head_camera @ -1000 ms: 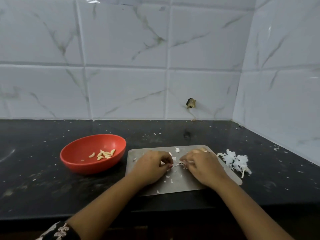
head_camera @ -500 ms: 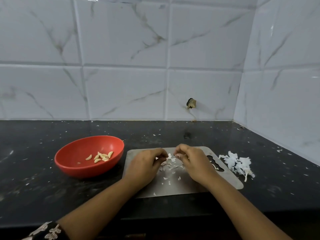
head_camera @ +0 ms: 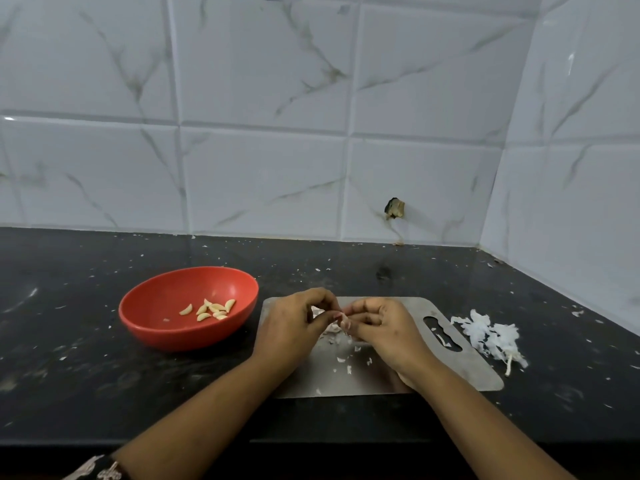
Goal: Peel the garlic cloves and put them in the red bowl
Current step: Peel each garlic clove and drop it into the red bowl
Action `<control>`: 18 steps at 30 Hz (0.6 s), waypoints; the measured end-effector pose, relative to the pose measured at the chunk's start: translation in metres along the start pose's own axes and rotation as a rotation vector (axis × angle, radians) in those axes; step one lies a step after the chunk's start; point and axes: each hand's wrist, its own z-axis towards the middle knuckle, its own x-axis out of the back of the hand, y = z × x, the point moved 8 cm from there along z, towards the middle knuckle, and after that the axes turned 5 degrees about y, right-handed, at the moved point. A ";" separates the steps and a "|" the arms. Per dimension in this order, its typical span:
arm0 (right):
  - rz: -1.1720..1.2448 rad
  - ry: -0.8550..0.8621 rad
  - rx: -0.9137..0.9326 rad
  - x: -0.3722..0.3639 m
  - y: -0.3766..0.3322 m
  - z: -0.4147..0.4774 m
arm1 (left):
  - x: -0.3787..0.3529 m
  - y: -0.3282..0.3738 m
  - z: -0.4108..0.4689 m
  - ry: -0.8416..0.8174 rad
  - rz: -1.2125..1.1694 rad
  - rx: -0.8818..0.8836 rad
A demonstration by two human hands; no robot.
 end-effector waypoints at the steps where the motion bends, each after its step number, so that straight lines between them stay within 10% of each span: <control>1: -0.009 0.008 0.006 0.001 0.000 0.000 | -0.001 0.003 -0.001 -0.011 0.017 -0.015; 18: 0.086 0.035 -0.017 0.002 -0.001 -0.005 | 0.004 0.018 -0.007 -0.001 0.124 -0.134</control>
